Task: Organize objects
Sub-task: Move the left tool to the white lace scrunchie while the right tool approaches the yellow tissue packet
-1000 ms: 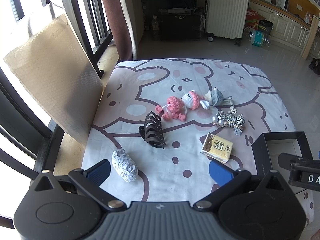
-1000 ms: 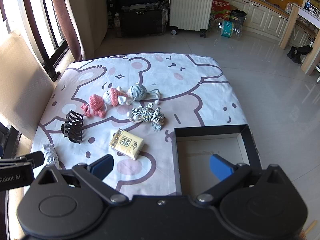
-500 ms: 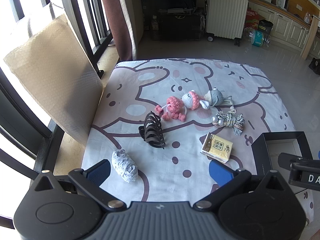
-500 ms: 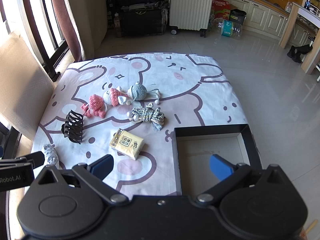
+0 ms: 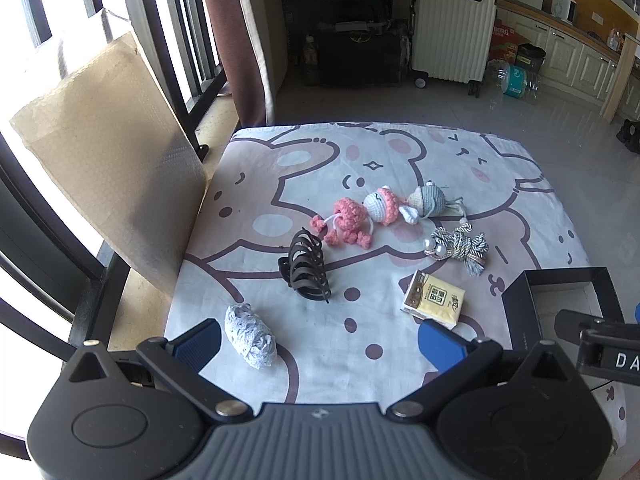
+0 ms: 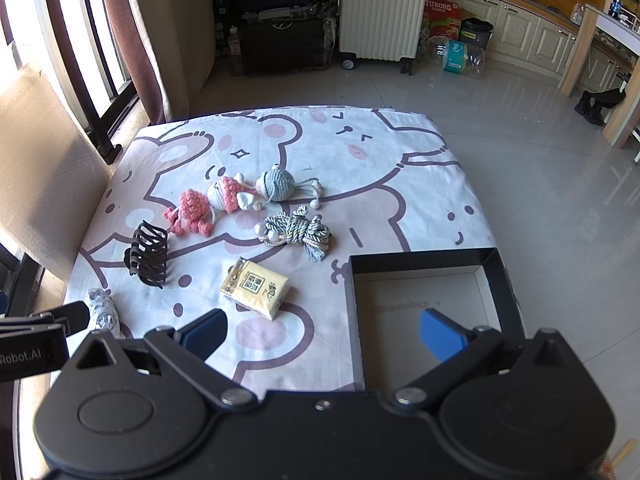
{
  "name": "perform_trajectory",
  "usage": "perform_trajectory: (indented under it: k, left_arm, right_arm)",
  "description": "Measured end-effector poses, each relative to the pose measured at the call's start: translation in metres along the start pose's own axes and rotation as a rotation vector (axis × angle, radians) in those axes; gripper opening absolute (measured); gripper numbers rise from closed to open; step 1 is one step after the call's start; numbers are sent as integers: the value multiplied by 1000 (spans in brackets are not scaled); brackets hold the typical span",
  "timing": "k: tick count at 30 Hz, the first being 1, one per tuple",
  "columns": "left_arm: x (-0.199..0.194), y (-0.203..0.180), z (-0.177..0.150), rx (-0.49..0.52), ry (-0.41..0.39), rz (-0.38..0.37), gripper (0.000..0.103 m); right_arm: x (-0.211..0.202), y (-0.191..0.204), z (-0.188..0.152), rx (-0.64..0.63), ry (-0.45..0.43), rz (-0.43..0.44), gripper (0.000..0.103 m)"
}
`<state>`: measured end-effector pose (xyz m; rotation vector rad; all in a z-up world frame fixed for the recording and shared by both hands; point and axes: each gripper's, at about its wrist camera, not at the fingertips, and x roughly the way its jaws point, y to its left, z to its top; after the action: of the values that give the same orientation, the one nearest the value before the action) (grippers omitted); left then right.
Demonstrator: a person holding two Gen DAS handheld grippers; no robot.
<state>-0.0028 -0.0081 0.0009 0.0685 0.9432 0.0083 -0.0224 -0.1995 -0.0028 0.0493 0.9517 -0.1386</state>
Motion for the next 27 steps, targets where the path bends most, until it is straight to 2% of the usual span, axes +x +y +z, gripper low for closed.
perform_trajectory:
  k: [5, 13, 23, 27]
  left_arm:
    - [-6, 6, 5, -12, -26, -18, 103]
    - [-10, 20, 9, -22, -51, -12, 103]
    - [-12, 44, 36, -59, -93, 0, 103]
    - [-2, 58, 45, -73, -99, 31, 103]
  right_arm:
    - [-6, 3, 2, 12, -8, 24, 103]
    - [-12, 10, 7, 12, -25, 15, 103]
    - [-19, 22, 36, -19, -67, 48, 103]
    - [-10, 27, 46, -25, -79, 57, 103]
